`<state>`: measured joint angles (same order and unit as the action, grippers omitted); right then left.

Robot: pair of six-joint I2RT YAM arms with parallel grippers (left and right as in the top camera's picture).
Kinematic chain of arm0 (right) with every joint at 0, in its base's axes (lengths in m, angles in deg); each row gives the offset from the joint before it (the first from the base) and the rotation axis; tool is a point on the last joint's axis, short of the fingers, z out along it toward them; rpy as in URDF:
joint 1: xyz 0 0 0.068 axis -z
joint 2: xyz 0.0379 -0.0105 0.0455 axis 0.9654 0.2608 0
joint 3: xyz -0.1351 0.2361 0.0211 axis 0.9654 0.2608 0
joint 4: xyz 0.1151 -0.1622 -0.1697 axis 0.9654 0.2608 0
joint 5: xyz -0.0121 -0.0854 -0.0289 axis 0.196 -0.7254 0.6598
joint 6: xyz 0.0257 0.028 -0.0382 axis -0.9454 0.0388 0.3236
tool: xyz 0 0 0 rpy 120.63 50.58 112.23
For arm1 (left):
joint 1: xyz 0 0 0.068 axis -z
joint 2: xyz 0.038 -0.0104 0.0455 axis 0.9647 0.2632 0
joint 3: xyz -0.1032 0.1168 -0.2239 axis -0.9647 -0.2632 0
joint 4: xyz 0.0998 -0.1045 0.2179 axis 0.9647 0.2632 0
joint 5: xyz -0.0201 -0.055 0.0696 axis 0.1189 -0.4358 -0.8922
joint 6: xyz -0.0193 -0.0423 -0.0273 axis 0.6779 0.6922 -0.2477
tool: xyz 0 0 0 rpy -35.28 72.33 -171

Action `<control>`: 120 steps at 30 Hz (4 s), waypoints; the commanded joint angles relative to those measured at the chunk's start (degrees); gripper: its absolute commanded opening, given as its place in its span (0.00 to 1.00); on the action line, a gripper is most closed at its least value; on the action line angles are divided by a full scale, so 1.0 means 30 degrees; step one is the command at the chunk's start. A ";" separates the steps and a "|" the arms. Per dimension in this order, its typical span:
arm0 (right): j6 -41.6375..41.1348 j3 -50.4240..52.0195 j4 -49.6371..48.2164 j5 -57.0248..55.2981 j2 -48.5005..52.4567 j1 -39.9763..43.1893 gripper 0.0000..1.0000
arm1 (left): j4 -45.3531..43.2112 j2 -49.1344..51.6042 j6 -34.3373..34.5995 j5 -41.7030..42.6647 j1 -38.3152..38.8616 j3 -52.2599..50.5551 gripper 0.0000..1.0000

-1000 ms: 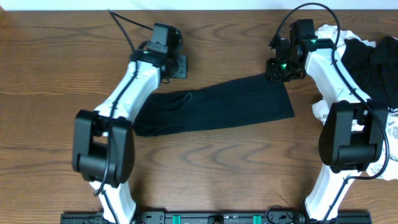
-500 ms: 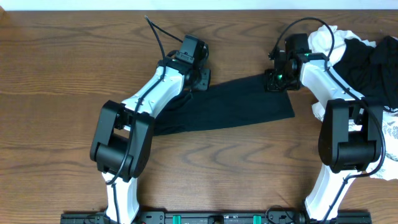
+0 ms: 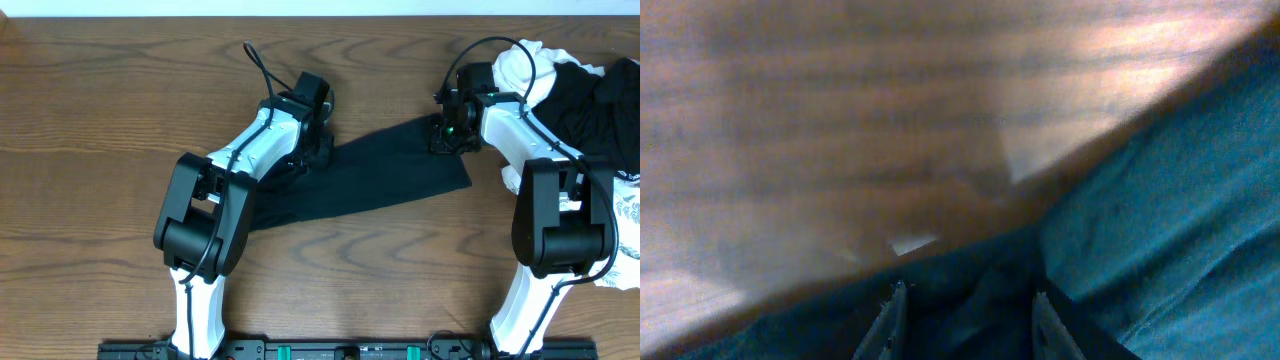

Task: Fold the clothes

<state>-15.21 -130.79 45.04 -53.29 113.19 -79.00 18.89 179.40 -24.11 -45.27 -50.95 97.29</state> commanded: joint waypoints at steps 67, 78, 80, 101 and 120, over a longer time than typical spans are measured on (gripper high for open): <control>-0.0750 0.0117 0.0503 -0.0138 -0.0109 -0.0058 0.09 | -0.5253 -0.5581 0.4583 -0.4218 -0.3789 -0.9479 0.47; -0.2375 -0.0189 0.0066 -0.0044 -0.0189 0.0138 0.21 | -0.8524 -0.5581 0.3767 -0.6120 -0.5428 -0.9442 0.49; -0.2368 -0.0393 0.0066 0.0255 -0.0306 0.0277 0.24 | -0.9012 -0.5581 0.3767 -0.6120 -0.5748 -0.9413 0.49; -0.3089 -0.0765 0.3519 0.2900 -0.1253 0.3832 0.44 | -0.9209 -0.5581 0.2849 -0.6040 -0.6018 -0.9216 0.49; -0.2426 -0.0386 0.2244 0.4903 0.1035 0.3483 0.71 | -0.8706 -0.5581 0.2849 -0.6040 -0.6011 -0.9216 0.49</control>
<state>-23.21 -132.27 51.99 -39.94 114.22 -67.61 -7.41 161.87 -14.38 -62.15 -68.91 69.16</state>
